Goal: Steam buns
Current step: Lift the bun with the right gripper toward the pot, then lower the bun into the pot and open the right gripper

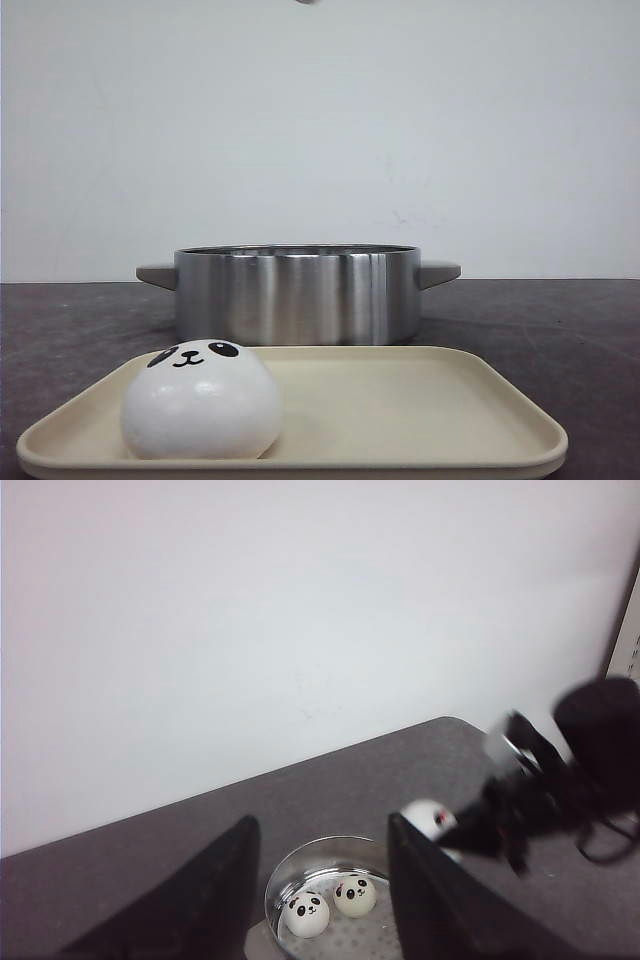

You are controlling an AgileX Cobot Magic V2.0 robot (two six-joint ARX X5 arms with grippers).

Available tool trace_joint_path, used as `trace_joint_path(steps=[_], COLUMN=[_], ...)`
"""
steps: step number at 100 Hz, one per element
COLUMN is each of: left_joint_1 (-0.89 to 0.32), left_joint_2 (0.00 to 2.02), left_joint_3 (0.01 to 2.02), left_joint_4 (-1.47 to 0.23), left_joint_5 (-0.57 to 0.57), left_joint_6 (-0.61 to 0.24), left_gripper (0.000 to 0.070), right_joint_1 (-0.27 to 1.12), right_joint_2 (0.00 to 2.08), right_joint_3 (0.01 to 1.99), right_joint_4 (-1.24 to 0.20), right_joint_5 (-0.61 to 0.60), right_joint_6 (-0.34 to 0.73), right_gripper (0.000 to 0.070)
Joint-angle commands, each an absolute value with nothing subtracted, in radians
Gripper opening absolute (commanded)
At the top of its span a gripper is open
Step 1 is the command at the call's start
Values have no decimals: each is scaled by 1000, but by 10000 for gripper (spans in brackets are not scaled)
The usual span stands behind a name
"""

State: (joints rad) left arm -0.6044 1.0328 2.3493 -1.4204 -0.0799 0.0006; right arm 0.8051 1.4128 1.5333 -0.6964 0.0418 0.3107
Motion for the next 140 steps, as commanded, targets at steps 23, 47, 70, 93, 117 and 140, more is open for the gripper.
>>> trace_joint_path(steps=[23, 47, 70, 93, 117, 140], left_joint_1=[-611, -611, -611, -611, -611, -611], left_joint_2=[1040, 1040, 1040, 1040, 1040, 1040], left_joint_3=[2372, 2372, 2372, 2372, 2372, 2372], left_joint_4=[-1459, -1459, -1459, -1459, -1459, -1459], left_joint_5=[-83, -83, -83, -83, -83, -83], left_joint_6=[0, 0, 0, 0, 0, 0], left_gripper=[220, 220, 220, 220, 220, 220], right_joint_1=[622, 601, 619, 615, 612, 604], right_joint_2=[1668, 1832, 1932, 2014, 2053, 2057], right_joint_3=[1731, 1748, 1748, 1748, 1748, 1748], right_joint_4=[-828, -926, -916, -929, -939, -929], right_joint_5=[-54, -117, -142, -138, -83, -60], right_joint_6=[253, 253, 268, 286, 316, 338], right_gripper=[0, 0, 0, 0, 0, 0])
